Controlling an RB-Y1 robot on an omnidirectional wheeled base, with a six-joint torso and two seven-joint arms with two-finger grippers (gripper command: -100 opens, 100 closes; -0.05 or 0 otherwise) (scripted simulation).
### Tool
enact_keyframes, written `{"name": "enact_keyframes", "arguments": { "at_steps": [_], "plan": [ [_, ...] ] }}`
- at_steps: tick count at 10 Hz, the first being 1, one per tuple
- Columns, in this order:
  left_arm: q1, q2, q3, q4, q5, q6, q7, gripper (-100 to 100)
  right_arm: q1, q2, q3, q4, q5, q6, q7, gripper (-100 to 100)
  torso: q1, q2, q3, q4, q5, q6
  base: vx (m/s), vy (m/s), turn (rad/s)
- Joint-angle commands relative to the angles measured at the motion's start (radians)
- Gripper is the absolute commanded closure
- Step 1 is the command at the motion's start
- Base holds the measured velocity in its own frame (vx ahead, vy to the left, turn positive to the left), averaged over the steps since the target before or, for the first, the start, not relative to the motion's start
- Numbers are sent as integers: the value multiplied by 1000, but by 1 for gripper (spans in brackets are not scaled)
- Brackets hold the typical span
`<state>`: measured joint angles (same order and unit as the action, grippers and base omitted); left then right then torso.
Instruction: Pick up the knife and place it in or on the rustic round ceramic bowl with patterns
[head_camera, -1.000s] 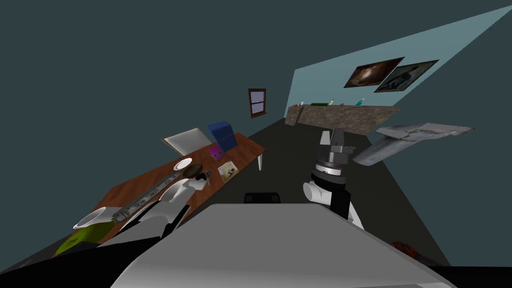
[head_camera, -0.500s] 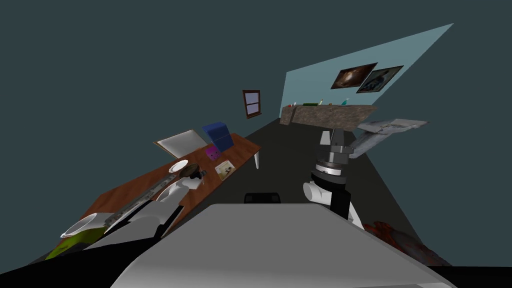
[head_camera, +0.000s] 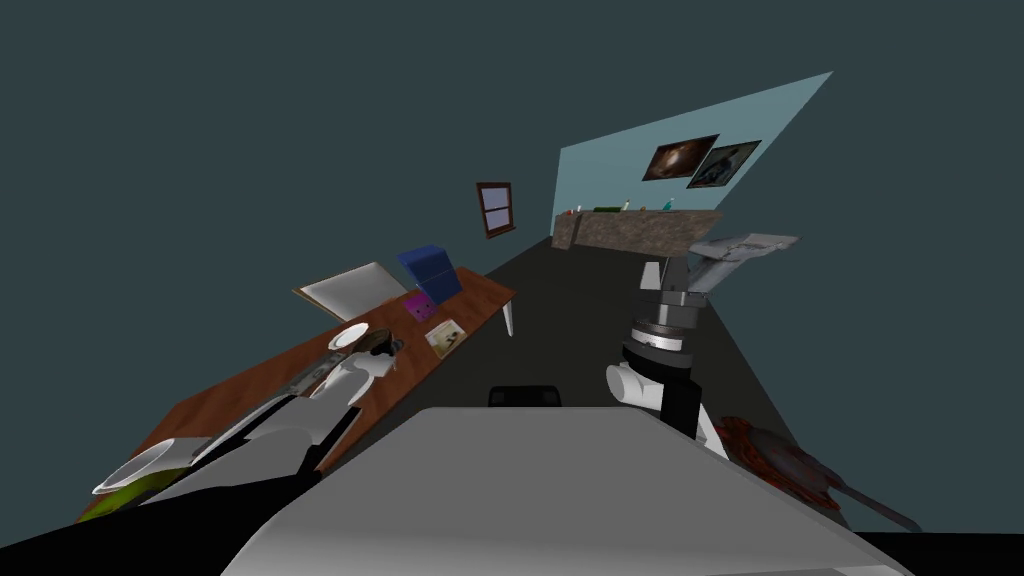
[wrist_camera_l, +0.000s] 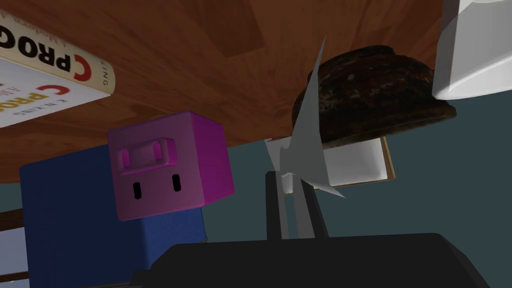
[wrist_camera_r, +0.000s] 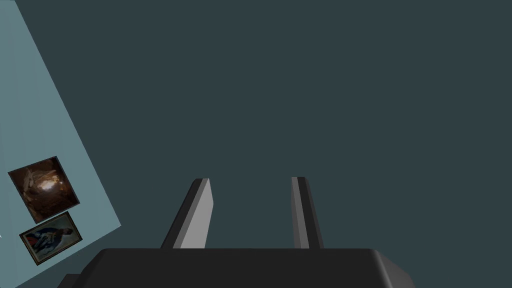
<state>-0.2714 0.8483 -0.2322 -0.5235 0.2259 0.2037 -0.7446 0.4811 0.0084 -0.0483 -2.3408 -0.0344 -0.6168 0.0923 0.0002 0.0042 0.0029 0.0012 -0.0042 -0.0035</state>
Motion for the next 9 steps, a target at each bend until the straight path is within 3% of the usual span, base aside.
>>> {"name": "enact_keyframes", "arguments": {
  "at_steps": [1, 4, 5, 6, 9],
  "plan": [
    [11, 2, 9, -40, -8, 11, 5, 100, 0, 0, 0, 0, 0, 0, 0, 0, 0, 0, 0, 0, 0, 0, 10, 2, -7],
    [-6, 67, 7, -45, 27, 61, -9, 100, 0, 0, 0, 0, 0, 0, 0, 0, -1, 2, 1, 1, -1, 1, -71, 10, -172],
    [-6, 67, 7, -23, 27, 61, -9, 100, 0, 0, 0, 0, 0, 0, 0, 0, 2, 4, 2, 1, -1, -1, -69, 49, -38],
    [-6, 67, 7, -38, 27, 61, -9, 100, 0, 0, 0, 0, 0, 0, 0, 0, 3, 4, 2, 0, 1, -3, -21, 22, 35],
    [-36, 80, 31, -46, 69, 127, -39, 100, 0, 0, 0, 0, 0, 0, 0, 0, 7, -1, 0, 0, 1, -2, -14, 92, -15]
  ]
}}
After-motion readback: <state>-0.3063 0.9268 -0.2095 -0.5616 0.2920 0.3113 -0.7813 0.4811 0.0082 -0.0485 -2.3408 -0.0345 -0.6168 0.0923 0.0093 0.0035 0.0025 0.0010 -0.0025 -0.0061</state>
